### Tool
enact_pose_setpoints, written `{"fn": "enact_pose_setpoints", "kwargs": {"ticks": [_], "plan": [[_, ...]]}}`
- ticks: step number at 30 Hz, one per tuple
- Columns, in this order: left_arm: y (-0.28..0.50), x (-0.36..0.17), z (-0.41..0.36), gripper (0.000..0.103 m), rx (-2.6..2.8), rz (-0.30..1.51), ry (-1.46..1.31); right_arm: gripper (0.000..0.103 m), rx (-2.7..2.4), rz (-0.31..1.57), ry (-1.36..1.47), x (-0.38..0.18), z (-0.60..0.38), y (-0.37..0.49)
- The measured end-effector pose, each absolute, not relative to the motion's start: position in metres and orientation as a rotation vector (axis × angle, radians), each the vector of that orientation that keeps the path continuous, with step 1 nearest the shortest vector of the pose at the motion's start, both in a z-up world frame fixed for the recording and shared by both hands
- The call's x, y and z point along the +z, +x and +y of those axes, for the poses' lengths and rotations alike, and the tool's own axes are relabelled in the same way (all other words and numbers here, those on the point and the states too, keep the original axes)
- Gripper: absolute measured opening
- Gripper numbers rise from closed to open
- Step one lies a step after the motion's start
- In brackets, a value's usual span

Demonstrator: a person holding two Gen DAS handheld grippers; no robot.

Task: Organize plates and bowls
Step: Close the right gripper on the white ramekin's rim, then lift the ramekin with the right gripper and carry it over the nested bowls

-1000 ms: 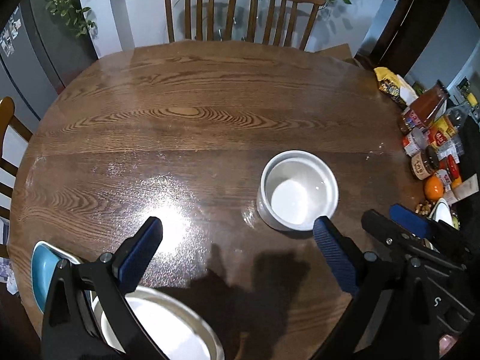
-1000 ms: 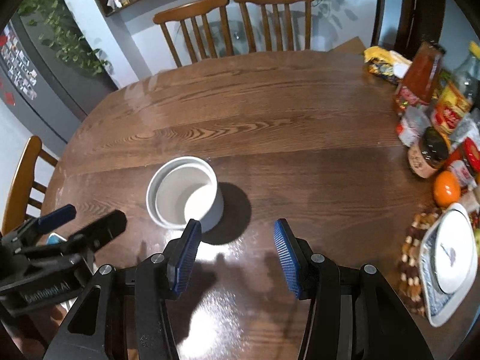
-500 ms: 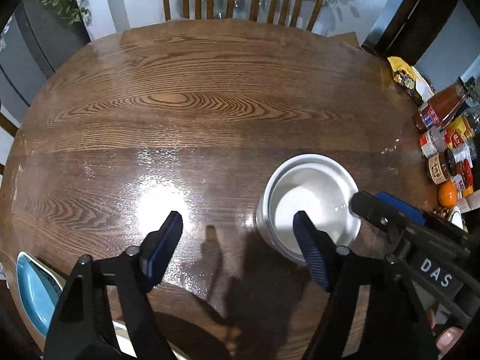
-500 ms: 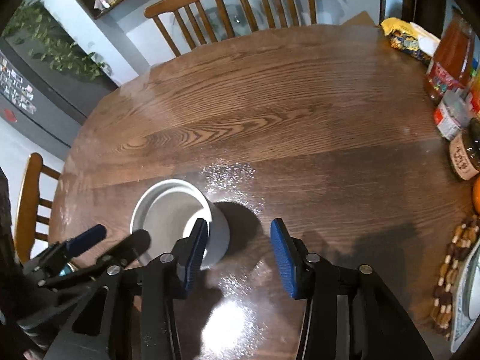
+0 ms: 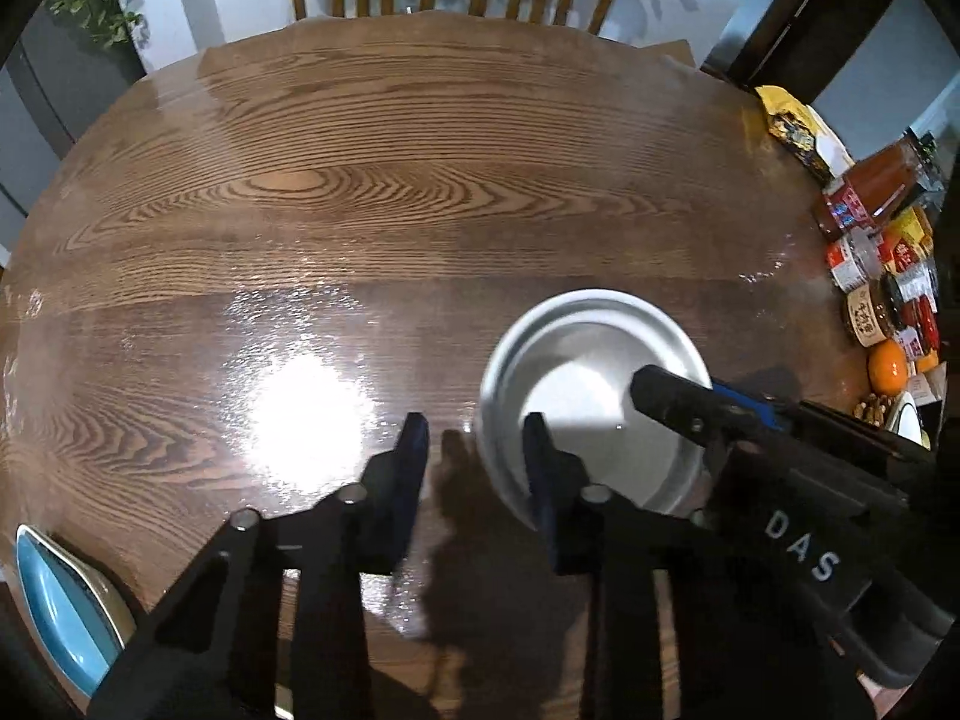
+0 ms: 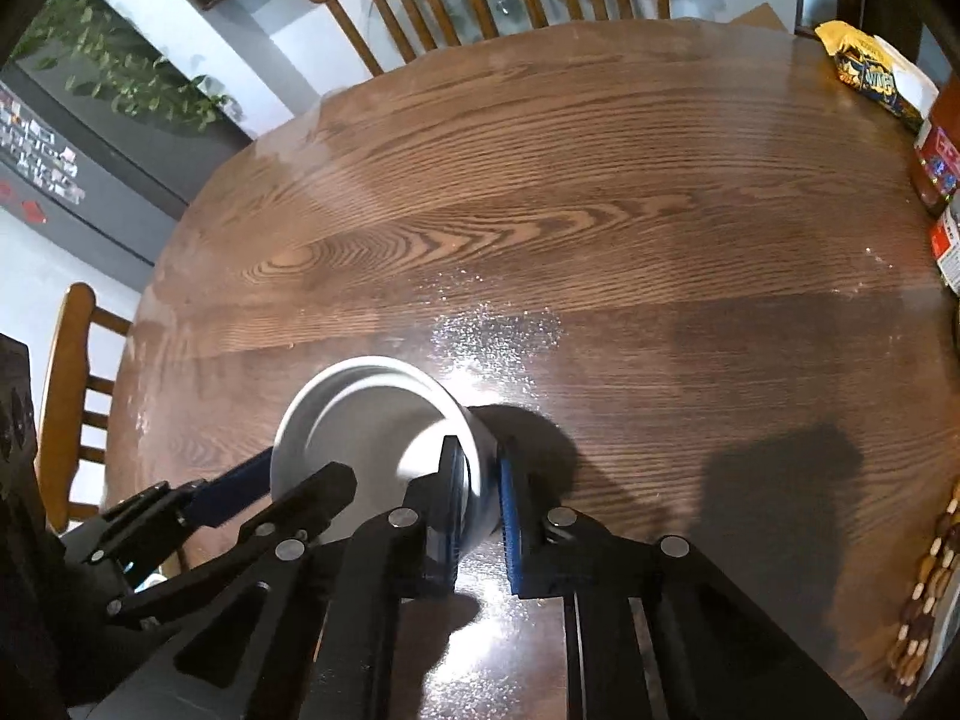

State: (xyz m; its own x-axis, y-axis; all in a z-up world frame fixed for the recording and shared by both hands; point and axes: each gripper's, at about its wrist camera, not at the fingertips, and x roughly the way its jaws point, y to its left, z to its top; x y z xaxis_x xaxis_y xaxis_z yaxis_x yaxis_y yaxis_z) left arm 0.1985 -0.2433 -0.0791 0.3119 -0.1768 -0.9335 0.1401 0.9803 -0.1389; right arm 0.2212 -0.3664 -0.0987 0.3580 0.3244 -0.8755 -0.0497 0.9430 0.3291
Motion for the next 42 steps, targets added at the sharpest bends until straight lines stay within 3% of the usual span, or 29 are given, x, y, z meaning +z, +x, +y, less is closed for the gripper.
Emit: {"fn": "enact_pose_setpoints", "kwargs": {"ticks": [5,42], "plan": [[0.198,-0.081,-0.245,0.016,-0.239,1.244,-0.050,0.013,0.247,1.179,0.289,-0.099,-0.368,0.220],[0.094,-0.055,-0.263,0.016,-0.355,1.117,0.118,0.012,0.212,1.104,0.308,-0.083,-0.387,0.110]]}}
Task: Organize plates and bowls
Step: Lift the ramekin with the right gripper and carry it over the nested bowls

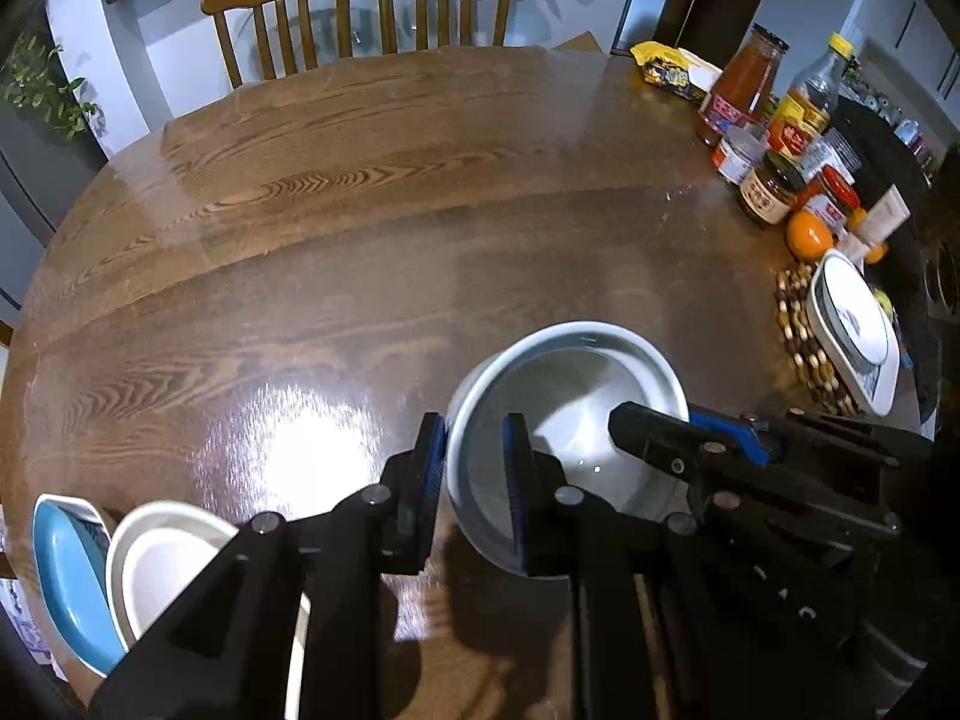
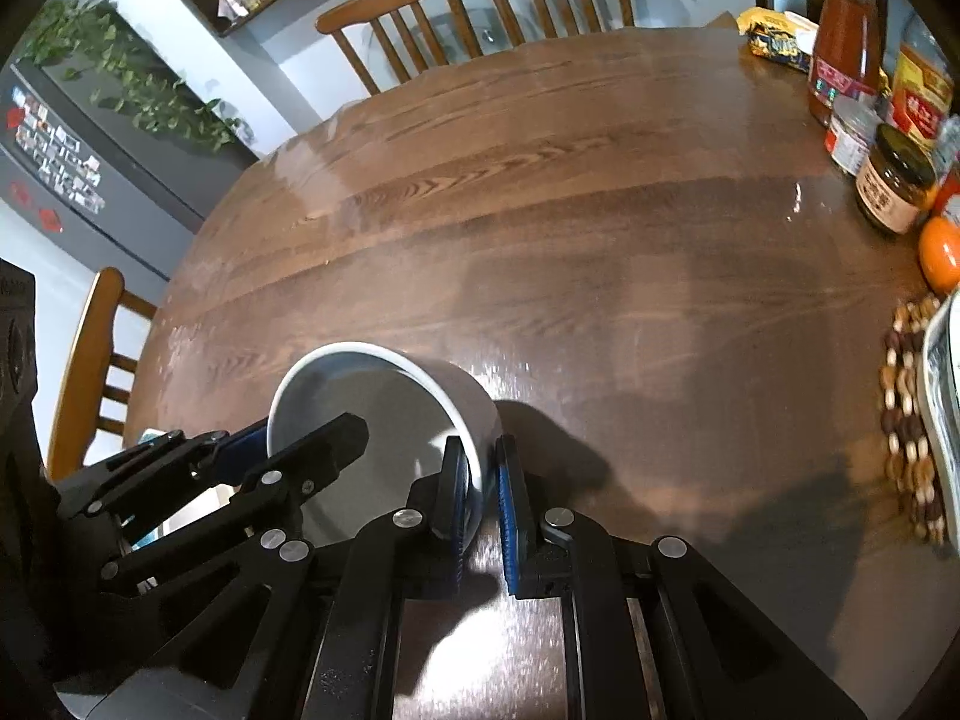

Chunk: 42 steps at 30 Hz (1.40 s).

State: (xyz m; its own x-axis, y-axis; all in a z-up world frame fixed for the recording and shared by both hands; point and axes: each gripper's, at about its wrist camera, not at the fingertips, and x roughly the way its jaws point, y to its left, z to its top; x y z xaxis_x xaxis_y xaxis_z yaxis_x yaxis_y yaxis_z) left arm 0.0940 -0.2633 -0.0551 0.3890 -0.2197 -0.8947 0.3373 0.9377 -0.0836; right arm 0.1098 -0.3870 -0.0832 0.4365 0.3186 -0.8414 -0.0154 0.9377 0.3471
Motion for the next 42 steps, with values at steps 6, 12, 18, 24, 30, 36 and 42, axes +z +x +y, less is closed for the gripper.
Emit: {"fn": "enact_pose_setpoints", "kwargs": {"ticks": [6,12,18,24,30,36,42], "plan": [[0.077,-0.061,-0.261,0.016,-0.366,1.144,0.130,0.012,0.209,1.130,0.304,-0.089,-0.385,0.093],[0.065,-0.066,-0.260,0.016,-0.376,1.172,0.134,0.012,0.205,1.156,0.296,-0.092,-0.381,0.078],[0.052,-0.064,-0.254,0.016,-0.378,1.159,0.136,0.013,0.208,1.150,0.282,-0.088,-0.373,0.067],[0.044,-0.063,-0.246,0.016,-0.379,1.155,0.137,0.013,0.211,1.148,0.274,-0.089,-0.367,0.057],[0.035,-0.060,-0.239,0.016,-0.384,1.141,0.138,0.013,0.209,1.135,0.267,-0.085,-0.362,0.047],[0.027,-0.052,-0.238,0.016,-0.398,1.106,0.147,0.013,0.199,1.112,0.265,-0.077,-0.360,0.039],[0.021,-0.041,-0.235,0.016,-0.410,1.068,0.150,0.013,0.188,1.080,0.260,-0.065,-0.360,0.032]]}}
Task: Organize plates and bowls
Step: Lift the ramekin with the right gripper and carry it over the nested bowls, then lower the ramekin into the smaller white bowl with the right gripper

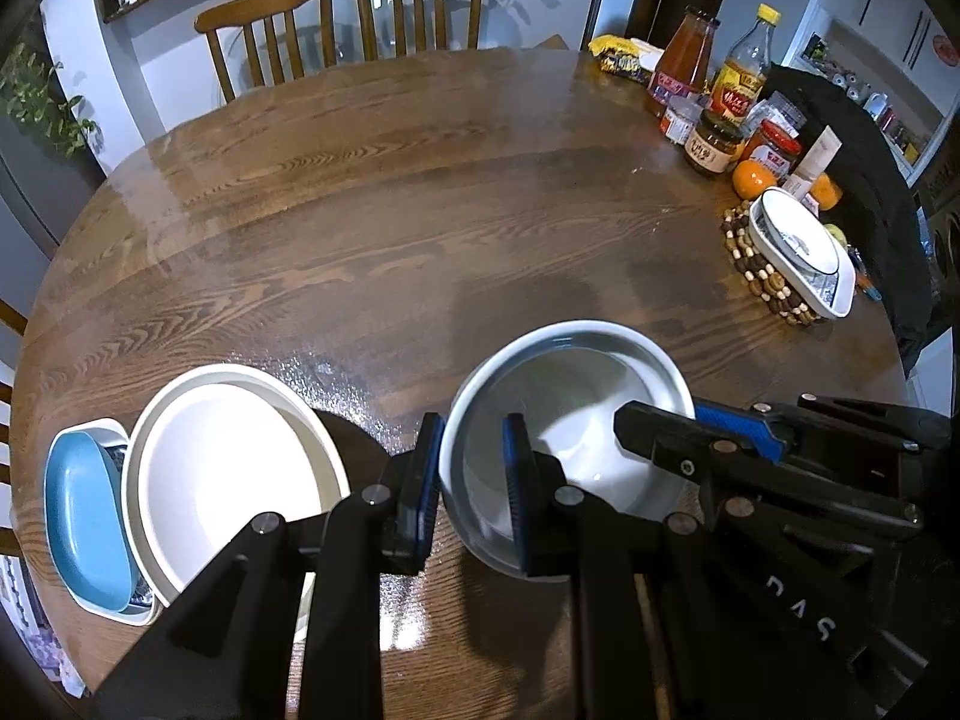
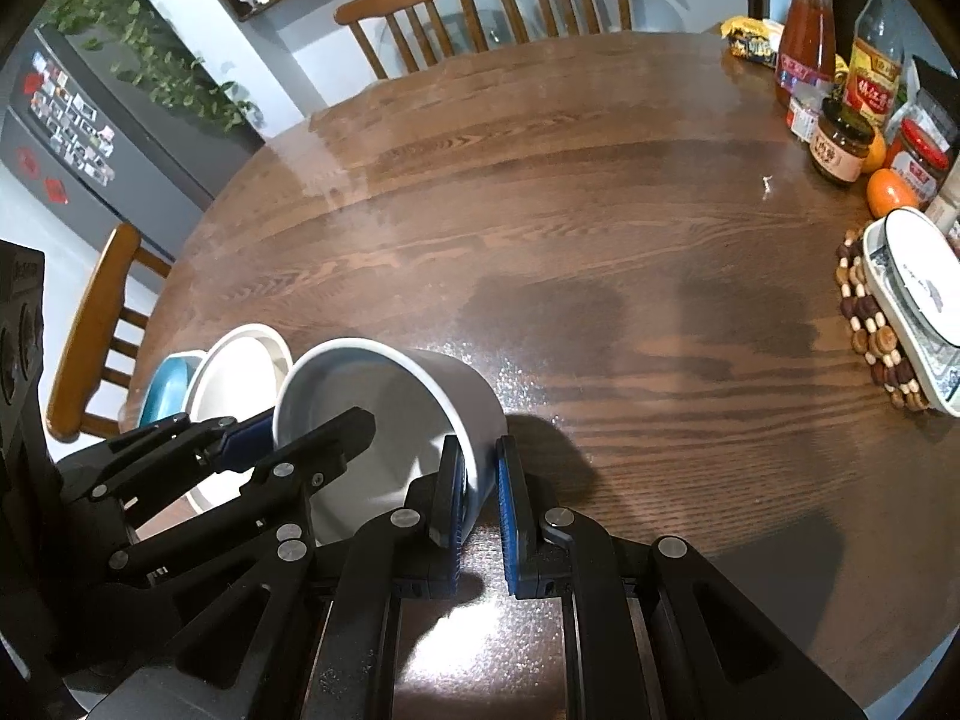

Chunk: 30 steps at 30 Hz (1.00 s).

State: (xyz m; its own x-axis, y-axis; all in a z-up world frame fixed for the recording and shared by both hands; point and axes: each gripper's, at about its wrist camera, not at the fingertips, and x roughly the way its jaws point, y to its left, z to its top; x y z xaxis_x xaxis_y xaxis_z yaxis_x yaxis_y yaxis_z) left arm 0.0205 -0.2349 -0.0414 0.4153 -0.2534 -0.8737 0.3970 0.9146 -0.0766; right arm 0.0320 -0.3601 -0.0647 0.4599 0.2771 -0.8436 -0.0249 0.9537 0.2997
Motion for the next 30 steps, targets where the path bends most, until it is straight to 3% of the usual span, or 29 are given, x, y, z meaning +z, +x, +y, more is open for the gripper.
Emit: {"fn": "enact_pose_setpoints", "kwargs": {"ticks": [30], "plan": [[0.012,-0.004,-0.175,0.016,-0.279,0.966,0.077,0.013,0.314,1.004,0.145,-0.024,-0.298,0.038]]}}
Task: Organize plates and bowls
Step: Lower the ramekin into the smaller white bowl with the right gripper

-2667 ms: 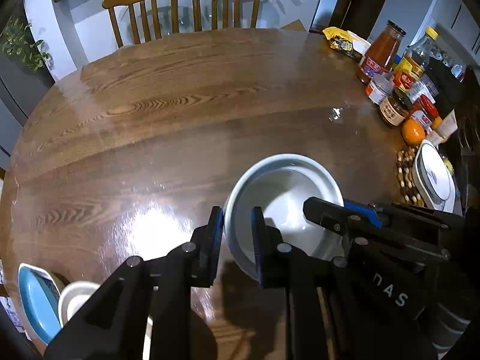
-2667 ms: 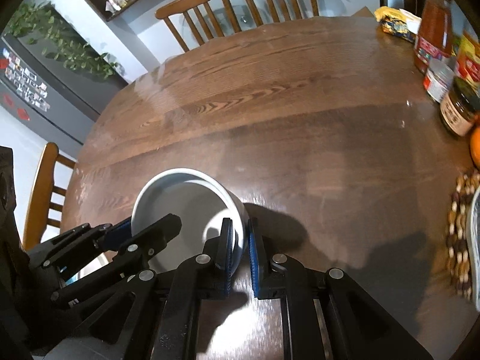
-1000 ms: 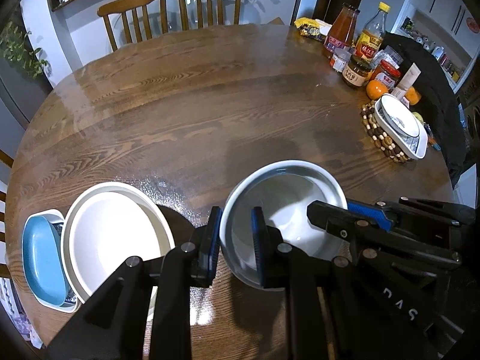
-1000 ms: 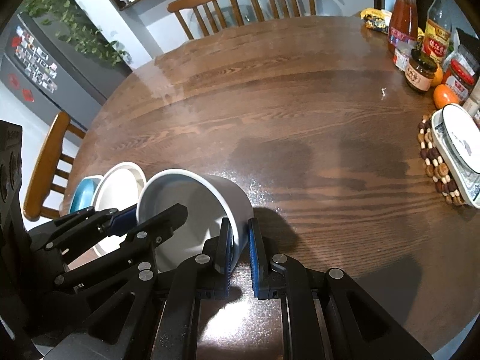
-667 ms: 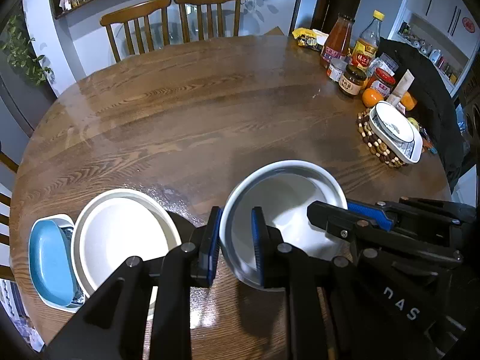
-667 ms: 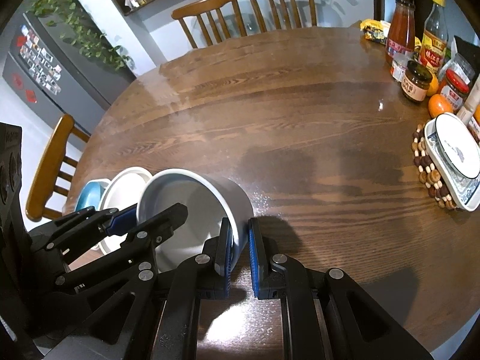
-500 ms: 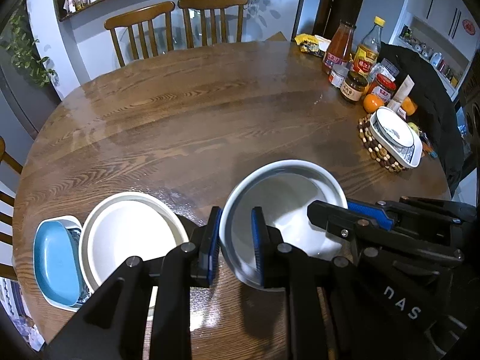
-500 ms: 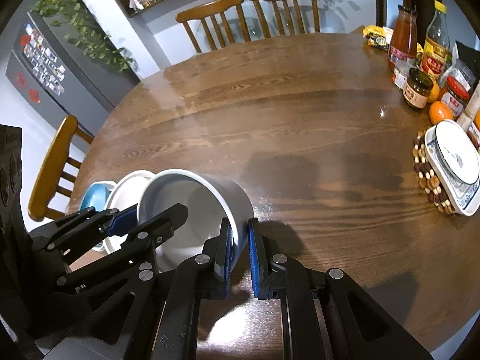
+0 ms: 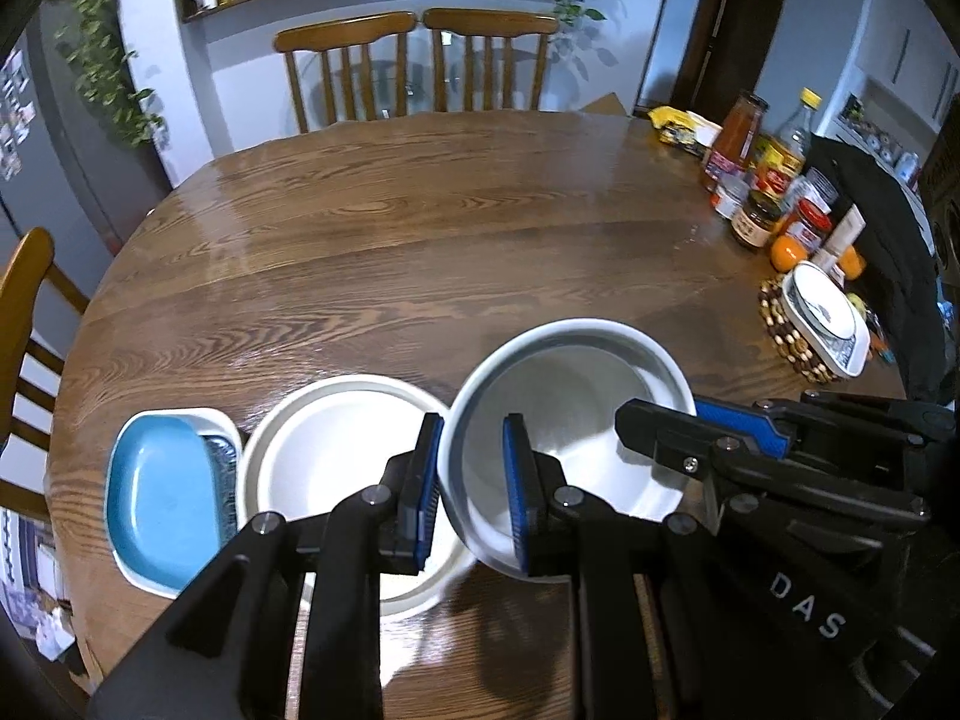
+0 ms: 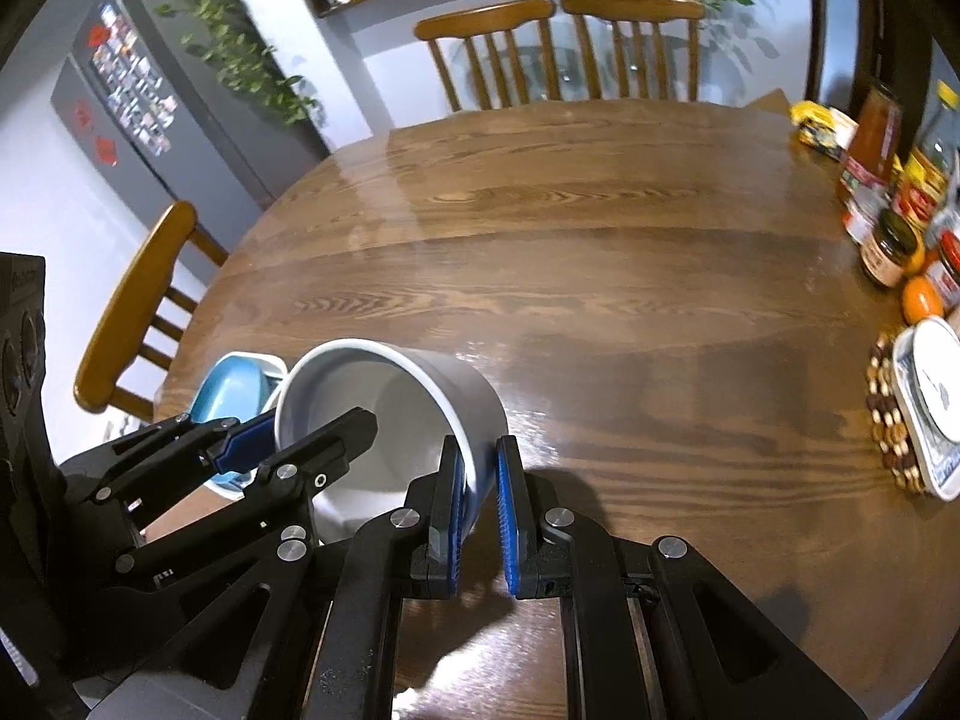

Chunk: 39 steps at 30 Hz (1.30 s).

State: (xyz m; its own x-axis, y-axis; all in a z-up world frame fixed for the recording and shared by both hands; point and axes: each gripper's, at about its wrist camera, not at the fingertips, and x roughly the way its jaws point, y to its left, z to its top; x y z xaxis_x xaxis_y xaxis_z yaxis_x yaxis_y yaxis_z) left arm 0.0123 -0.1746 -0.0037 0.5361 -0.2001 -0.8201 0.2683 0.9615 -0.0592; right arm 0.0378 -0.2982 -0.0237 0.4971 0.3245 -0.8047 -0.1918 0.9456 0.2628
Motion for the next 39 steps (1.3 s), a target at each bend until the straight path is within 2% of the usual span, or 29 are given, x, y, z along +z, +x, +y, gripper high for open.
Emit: {"fn": "enact_pose_setpoints", "kwargs": {"ticks": [20,39], "plan": [[0.014,-0.014,-0.101,0.016,-0.132,1.014,-0.001,0.013,0.458,1.057,0.061,-0.030,-0.225,0.051],[0.039,-0.052,-0.090,0.016,-0.169,1.197,-0.045,0.013,0.432,1.194,0.044,-0.067,-0.207,0.070]]}}
